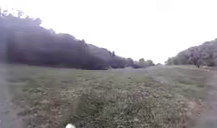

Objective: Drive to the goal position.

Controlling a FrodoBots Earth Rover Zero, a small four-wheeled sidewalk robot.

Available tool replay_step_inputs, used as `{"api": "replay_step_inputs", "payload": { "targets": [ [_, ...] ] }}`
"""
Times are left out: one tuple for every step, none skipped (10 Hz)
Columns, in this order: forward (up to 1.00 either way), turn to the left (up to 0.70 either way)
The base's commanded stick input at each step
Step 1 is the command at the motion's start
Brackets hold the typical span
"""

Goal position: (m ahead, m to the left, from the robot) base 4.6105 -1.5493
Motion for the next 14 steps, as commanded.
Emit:
{"api": "replay_step_inputs", "payload": {
  "targets": [
    [0.70,0.00],
    [0.70,0.00],
    [0.70,0.00],
    [0.70,0.00],
    [0.70,0.00],
    [0.70,0.00],
    [0.70,0.00],
    [0.70,0.00],
    [0.70,0.00],
    [0.70,-0.04],
    [0.70,-0.19],
    [0.70,-0.27],
    [0.70,-0.11],
    [0.70,-0.02]
  ]
}}
